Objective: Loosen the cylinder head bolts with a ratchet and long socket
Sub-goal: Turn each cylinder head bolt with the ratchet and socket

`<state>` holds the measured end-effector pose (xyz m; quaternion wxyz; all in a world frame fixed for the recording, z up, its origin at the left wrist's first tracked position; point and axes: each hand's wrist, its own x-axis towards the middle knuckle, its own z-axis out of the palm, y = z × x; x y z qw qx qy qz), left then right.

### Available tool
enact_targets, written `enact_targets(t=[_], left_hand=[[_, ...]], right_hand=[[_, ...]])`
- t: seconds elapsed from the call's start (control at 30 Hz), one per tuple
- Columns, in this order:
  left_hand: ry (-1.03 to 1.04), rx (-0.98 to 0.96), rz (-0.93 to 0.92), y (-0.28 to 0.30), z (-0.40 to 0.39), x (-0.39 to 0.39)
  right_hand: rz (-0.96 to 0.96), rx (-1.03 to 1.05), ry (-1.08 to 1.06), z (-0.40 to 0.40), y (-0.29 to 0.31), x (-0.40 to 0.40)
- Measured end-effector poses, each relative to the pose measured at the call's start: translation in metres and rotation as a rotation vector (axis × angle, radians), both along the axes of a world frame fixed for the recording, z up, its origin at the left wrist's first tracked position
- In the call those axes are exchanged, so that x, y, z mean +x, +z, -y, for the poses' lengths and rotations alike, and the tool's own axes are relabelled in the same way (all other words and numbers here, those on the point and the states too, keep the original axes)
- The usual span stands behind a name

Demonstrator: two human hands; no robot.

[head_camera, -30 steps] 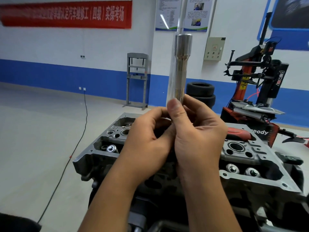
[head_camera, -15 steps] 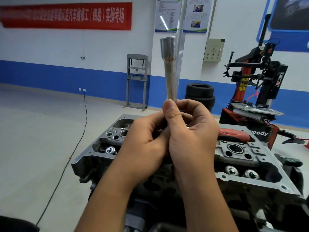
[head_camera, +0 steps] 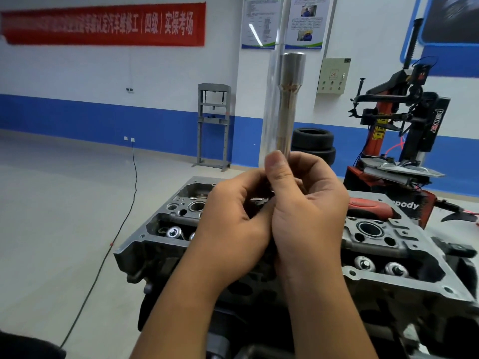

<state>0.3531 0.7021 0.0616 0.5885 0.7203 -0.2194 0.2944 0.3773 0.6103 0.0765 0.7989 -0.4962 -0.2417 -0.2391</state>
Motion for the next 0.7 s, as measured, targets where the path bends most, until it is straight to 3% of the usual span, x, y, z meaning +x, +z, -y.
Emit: enact_targets(t=[0.23, 0.47, 0.6, 0.7], left_hand=[[0.110, -0.160, -0.030, -0.0014, 0.0028, 0.0030], [-0.021, 0.008, -0.016, 0.0010, -0.0014, 0.0026], [0.041, -0.117, -0.032, -0.0004, 0.0004, 0.0042], [0.145, -0.141, 0.021, -0.0037, 0.0037, 0.0031]], right_hand=[[-0.021, 0.070, 0.069, -0.0010, 0.0027, -0.0040], [-0.035, -0.002, 0.026, 0.0016, 0.0016, -0.0001], [-0.057, 0.015, 0.086, 0.0005, 0.0002, 0.0004], [-0.029, 0.016, -0.004, -0.0006, 0.0006, -0.0014]])
